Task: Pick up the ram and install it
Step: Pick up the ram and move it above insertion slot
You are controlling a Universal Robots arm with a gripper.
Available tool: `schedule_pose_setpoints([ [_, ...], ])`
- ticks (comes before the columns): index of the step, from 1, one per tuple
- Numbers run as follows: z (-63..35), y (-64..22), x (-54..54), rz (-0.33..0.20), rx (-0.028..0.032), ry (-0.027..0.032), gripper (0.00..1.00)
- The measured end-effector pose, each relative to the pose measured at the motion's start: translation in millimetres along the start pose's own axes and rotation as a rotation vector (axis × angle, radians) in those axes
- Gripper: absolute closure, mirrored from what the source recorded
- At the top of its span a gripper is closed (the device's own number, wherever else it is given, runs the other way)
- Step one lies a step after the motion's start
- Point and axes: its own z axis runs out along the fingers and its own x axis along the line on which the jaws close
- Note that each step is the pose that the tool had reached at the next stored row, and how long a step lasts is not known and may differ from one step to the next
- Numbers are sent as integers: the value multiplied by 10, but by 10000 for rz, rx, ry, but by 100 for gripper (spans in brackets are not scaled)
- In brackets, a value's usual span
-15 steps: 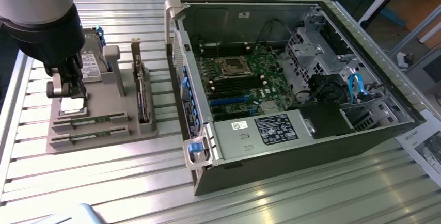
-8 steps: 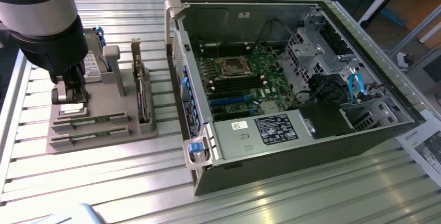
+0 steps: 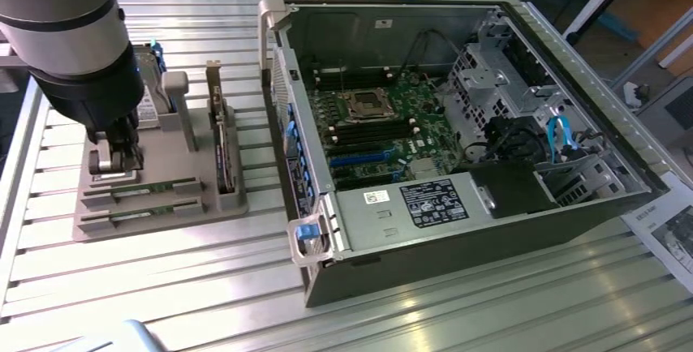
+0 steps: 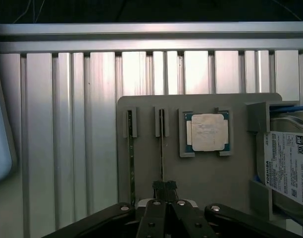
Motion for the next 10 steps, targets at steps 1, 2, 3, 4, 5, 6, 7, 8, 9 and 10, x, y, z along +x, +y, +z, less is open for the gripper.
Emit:
schedule_pose_setpoints([
  [1,0,0,0,0,-1,2,90],
  [2,0,0,0,0,-1,1,90],
  [3,0,0,0,0,-1,1,90],
  [4,2,-1,7,-2,1,-1,90],
  [5,1,-2,34,-1,1,0,90],
  [6,-1,-2,62,0,-1,1,90],
  [7,-1,-2,105,0,-3,1,90],
  [8,-2,-3,158,1,-5,0,90],
  [9,-5,-4,220,0,-8,1,90],
  [10,-6,-6,270,0,-10,1,90],
])
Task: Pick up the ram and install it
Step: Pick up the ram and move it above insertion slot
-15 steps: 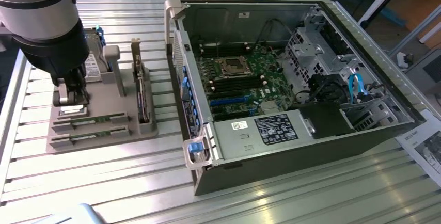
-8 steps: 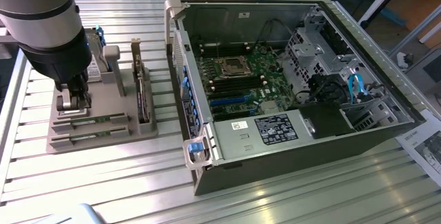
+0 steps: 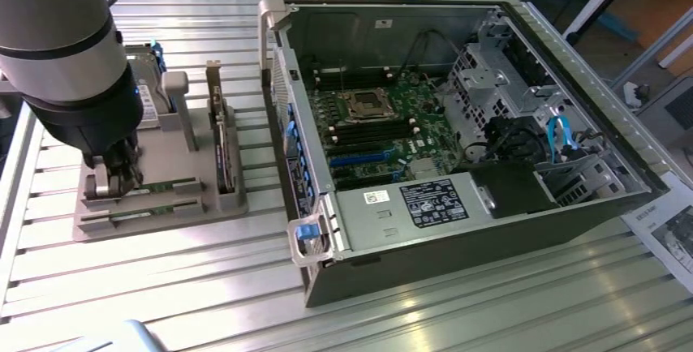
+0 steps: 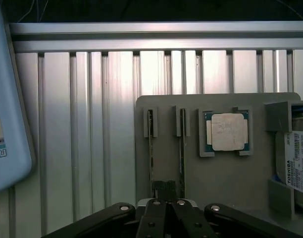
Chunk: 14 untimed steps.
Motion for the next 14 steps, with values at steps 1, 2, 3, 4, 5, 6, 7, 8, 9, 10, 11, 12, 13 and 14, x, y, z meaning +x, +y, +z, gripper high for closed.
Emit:
schedule_pose_setpoints([
  [1,-1,-1,24,0,0,0,90],
  [2,-1,0,25,0,0,0,90],
  [3,-1,-1,25,0,-1,0,90],
  [4,-1,-1,25,0,-1,-1,90],
  [5,-1,0,25,0,-1,0,90],
  [6,-1,0,25,0,-2,0,90],
  [7,-2,0,26,1,-2,0,90],
  [8,-2,0,27,1,-2,1,89],
  [9,-1,0,28,1,-1,0,83],
  [10,-1,0,28,1,-1,0,77],
  [11,-1,0,28,1,-1,0,77],
  [12,-1,-1,28,0,-1,0,70],
  [13,-1,0,28,1,-1,0,70],
  [14,-1,0,28,0,-1,0,70],
])
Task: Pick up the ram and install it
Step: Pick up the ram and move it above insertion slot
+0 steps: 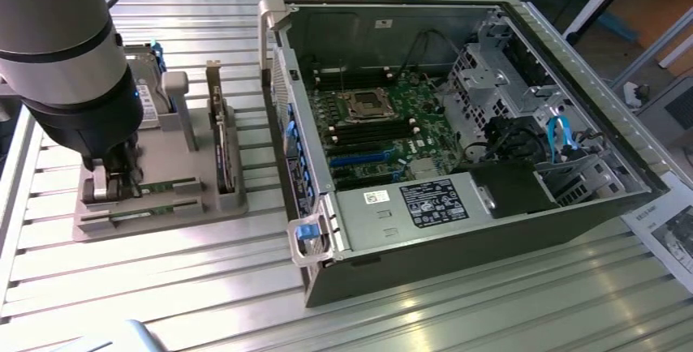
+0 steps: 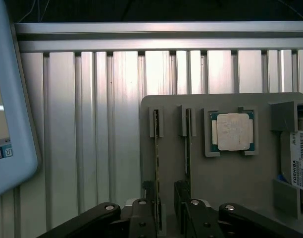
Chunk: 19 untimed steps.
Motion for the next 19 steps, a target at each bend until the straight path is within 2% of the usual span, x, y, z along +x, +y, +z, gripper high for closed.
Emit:
schedule_pose_setpoints([
  [3,0,-10,2,-2,1,0,70],
  [8,-4,-96,9,-1,0,-1,70],
  [12,-3,-98,9,0,1,0,70],
  [19,91,-104,54,0,1,-1,70],
])
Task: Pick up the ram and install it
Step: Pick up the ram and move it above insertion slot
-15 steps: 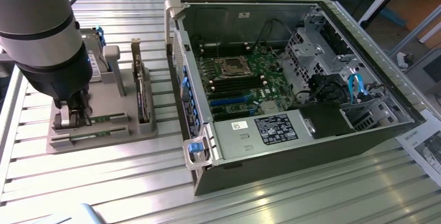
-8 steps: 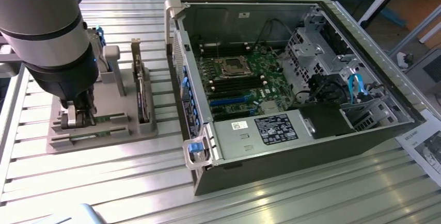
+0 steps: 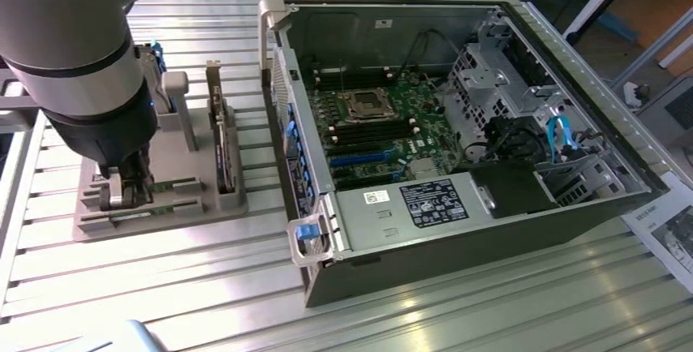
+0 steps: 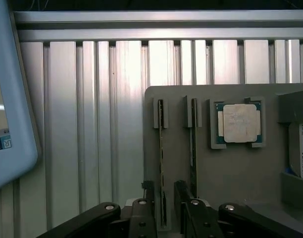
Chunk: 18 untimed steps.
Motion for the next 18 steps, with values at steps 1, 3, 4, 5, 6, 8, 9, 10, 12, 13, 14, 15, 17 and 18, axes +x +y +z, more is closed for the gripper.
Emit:
schedule_pose_setpoints([
  [1,16,0,6,0,-2,1,70],
  [3,57,-2,18,0,-1,0,70],
  [4,80,-3,21,1,0,0,70],
  [5,110,-5,25,0,0,0,70],
  [6,128,-5,27,0,-1,0,70],
  [8,184,-8,36,0,-1,0,70],
  [9,230,-10,44,0,-1,0,70],
  [10,258,-11,49,0,0,0,70],
  [12,302,-13,57,0,-1,1,70],
  [13,321,-14,60,-1,0,0,70],
  [14,338,-14,63,0,-1,1,70],
  [15,354,-15,66,0,-1,0,70],
  [17,360,-15,67,0,-2,2,70],
  [18,360,-15,67,0,-2,1,70],
])
